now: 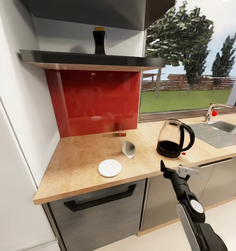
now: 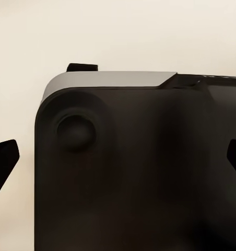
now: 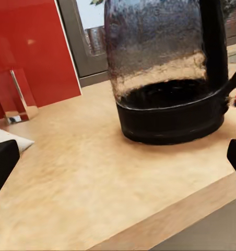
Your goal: Set up a coffee station on the kitchen countertop: keep the coffee maker on the countertop, move the bottle of coffee from the kitchen shelf to the counter next to the coffee maker, place a paper coffee filter on top of the coffee maker, put the saucer next to the coffee maker with the coffee cup on the saucer, and place the electric kettle next to the coffee maker.
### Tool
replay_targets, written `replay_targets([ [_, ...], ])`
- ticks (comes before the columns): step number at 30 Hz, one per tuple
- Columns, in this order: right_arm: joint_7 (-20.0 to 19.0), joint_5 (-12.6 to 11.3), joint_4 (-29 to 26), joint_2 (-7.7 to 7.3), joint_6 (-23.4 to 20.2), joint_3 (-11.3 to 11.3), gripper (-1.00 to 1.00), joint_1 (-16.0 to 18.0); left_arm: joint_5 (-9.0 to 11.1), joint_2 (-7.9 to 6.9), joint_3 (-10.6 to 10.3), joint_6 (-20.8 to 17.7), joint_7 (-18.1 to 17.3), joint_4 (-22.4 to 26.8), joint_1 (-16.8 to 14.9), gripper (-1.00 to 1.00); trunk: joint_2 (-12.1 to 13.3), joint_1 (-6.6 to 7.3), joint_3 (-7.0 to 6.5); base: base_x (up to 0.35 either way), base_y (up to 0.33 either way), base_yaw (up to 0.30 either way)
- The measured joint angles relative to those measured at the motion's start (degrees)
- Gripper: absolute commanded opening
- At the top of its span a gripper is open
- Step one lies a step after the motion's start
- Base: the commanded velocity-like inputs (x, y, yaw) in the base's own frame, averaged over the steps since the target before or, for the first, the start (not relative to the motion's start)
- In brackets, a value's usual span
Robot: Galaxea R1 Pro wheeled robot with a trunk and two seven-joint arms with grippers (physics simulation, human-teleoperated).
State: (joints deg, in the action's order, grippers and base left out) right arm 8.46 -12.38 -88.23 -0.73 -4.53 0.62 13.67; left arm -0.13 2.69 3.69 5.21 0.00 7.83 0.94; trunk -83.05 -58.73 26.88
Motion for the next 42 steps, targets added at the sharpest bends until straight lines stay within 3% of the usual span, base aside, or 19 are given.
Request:
replay_targets([
  [4,-0.06,0.18,-0.01,-0.02,-6.61,-0.1,1.0,4.66,-0.02,-0.06,0.06,0.0,0.0,-0.01,0.0,1.0,0.0,0.0,0.0,0.0,0.103,0.0],
  [8,-0.2,0.31,0.01,0.03,-19.49,-0.62,1.0,11.08,-0.03,-0.09,0.1,0.0,0.0,-0.01,-0.01,1.0,0.0,0.0,0.0,0.0,0.253,0.0],
  [13,-0.21,0.31,0.08,0.11,-26.4,-2.12,1.0,13.39,-0.08,-0.09,0.41,0.0,0.0,-0.1,-0.02,1.0,0.0,0.0,0.0,0.0,0.123,0.0],
  [18,0.16,0.49,0.37,0.32,-27.48,-2.41,1.0,13.65,-0.1,-0.16,0.48,0.0,0.0,-0.37,-0.01,1.0,0.0,0.0,0.0,0.0,0.017,0.0],
  [22,4.6,0.53,1.23,0.51,-27.87,-2.62,1.0,13.97,-0.1,-0.17,0.48,-0.04,0.0,-0.44,-0.01,1.0,0.0,0.0,0.0,0.0,0.134,0.0],
  [26,7.52,0.43,1.49,0.62,-31.54,-5.64,1.0,15.57,-0.1,-0.18,0.48,-0.06,0.0,-0.39,-0.01,1.0,0.0,0.0,0.0,0.0,0.128,0.0],
  [42,7.95,0.69,3.7,1.0,-33.29,-6.77,1.0,16.0,-0.2,0.26,0.4,-0.68,0.01,-0.82,0.08,1.0,-0.01,0.0,0.0,0.121,0.063,0.0],
])
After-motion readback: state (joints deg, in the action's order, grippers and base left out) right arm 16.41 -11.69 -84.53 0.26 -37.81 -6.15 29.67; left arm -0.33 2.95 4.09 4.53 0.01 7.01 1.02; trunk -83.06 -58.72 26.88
